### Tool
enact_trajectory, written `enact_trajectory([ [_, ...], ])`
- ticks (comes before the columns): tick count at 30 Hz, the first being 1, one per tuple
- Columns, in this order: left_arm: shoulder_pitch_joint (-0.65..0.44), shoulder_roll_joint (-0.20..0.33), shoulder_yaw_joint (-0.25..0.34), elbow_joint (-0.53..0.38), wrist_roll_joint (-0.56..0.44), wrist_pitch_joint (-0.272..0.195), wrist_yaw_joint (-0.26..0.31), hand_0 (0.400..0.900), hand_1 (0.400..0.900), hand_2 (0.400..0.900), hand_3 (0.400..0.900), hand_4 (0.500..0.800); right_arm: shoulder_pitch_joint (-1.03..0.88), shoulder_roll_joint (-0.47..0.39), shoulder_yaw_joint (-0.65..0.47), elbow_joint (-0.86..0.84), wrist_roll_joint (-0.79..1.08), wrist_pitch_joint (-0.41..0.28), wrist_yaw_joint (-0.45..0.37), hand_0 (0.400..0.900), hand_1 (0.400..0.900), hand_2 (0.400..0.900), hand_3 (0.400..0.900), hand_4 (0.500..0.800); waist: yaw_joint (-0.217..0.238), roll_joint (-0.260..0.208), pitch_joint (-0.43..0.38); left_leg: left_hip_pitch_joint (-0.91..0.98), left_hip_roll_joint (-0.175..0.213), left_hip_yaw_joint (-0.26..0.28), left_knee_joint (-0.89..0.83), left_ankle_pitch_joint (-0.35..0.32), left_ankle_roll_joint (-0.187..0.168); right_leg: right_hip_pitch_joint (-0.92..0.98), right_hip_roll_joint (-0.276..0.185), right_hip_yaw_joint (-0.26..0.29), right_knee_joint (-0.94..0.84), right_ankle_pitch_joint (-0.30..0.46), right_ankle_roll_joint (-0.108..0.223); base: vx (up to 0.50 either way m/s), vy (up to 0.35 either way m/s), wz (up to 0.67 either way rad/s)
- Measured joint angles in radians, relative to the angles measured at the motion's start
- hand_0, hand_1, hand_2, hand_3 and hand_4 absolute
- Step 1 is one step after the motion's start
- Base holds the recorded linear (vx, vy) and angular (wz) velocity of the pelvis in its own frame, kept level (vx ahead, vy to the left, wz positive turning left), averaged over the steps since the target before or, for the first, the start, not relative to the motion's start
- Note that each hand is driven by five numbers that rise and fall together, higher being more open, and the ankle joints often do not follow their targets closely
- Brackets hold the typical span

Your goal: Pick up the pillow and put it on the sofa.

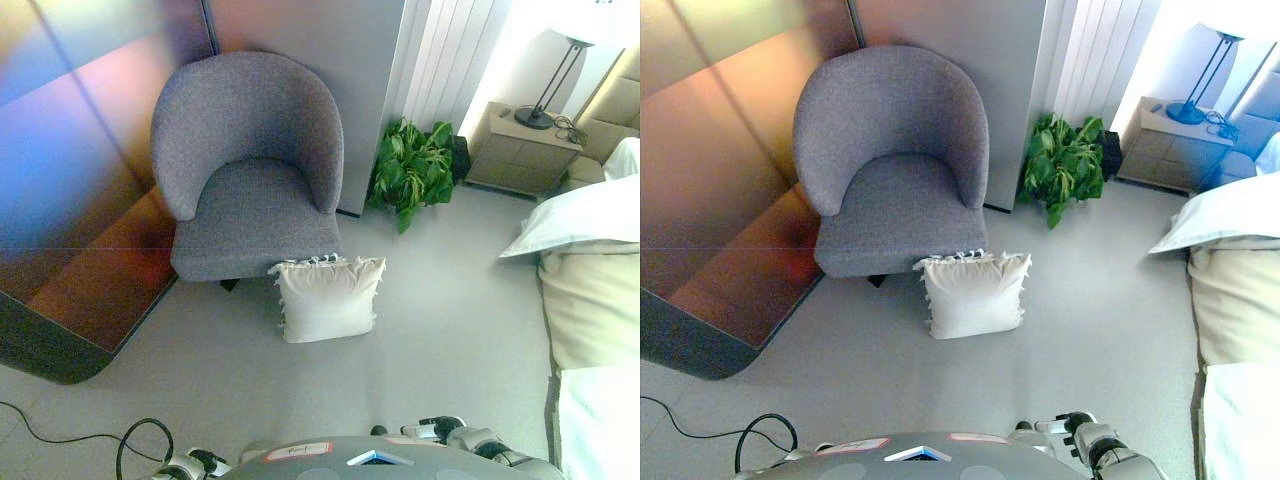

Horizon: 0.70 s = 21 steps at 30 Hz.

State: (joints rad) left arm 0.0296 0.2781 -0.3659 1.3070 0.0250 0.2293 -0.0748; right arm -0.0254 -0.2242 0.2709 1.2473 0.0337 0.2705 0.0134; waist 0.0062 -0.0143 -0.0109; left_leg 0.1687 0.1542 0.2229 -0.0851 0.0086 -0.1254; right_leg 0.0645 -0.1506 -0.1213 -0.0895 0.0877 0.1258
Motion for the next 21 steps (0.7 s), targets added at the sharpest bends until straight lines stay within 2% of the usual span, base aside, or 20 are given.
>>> enact_trajectory([
  [21, 0.0, -0.002, -0.001, 0.0, 0.0, 0.008, 0.0, 0.9, 0.9, 0.9, 0.9, 0.8, -0.002, -0.003, 0.0, 0.0, 0.0, 0.003, 0.0, 0.9, 0.9, 0.9, 0.9, 0.8, 0.0, 0.008, -0.004, -0.004, 0.0, 0.0, -0.001, 0.0, 0.0, -0.004, 0.0, 0.0, 0.0, 0.0, 0.0, 0.0, 0.0, 0.0],
])
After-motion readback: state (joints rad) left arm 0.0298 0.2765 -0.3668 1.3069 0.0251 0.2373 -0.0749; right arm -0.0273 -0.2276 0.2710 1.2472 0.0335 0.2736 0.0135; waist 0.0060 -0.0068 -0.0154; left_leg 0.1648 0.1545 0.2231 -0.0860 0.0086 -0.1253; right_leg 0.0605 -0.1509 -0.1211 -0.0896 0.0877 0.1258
